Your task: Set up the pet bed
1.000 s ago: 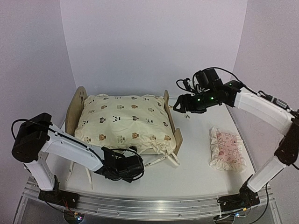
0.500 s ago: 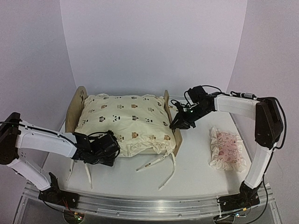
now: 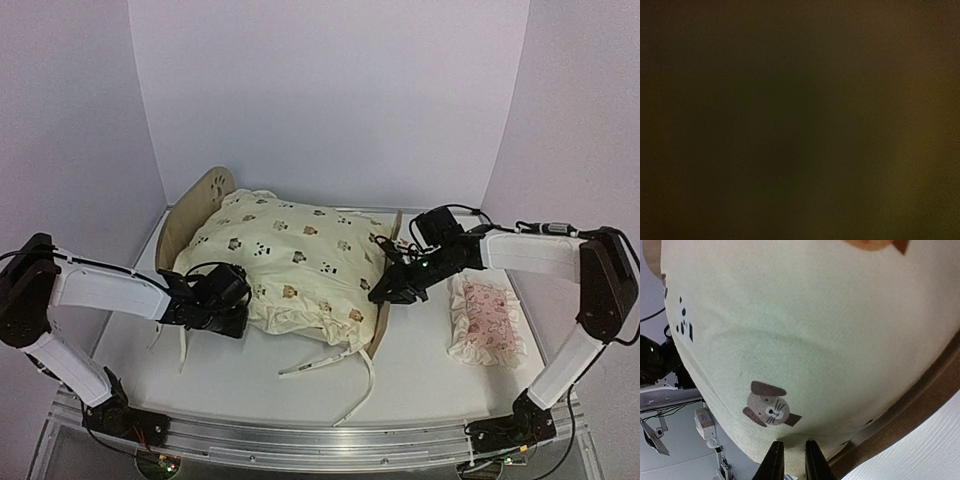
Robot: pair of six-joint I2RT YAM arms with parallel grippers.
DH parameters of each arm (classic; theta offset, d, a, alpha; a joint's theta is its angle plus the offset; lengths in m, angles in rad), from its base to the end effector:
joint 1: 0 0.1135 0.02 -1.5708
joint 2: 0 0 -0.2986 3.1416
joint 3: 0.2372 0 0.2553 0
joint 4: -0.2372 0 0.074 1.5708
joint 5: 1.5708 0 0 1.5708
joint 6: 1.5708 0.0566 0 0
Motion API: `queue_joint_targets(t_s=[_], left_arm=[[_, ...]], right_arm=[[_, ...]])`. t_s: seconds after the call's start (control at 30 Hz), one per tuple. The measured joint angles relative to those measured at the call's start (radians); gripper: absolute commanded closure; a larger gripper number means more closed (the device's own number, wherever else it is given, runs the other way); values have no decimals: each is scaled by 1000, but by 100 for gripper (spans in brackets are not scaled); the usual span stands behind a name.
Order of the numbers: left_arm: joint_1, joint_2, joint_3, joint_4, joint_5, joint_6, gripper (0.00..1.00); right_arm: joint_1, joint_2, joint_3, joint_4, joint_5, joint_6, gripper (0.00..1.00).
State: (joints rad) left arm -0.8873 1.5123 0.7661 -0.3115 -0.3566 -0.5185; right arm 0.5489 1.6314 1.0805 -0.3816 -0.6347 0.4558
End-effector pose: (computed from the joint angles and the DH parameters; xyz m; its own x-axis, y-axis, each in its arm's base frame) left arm 0.1971 -0.2107 0.1765 -0.7843 0.2276 -0.5771 0.2645 0.9642 0.0209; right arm 0.2829 0.2124 0.2367 -0.9328 -0.1550 -0.3254 -0.3463 0.6358 0.6898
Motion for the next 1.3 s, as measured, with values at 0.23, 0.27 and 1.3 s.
queue_joint_targets(t_s=[0.23, 0.27, 1.3], left_arm=[[47, 105, 100, -4, 42, 56, 67], [53, 124, 119, -3, 47, 61, 67], [134, 187, 317, -2, 94, 125, 67]], right_arm=[[219, -139, -123, 68, 154, 84, 86], [258, -152, -134, 79, 177, 108, 82], [428, -354, -112, 154, 494, 363, 2]])
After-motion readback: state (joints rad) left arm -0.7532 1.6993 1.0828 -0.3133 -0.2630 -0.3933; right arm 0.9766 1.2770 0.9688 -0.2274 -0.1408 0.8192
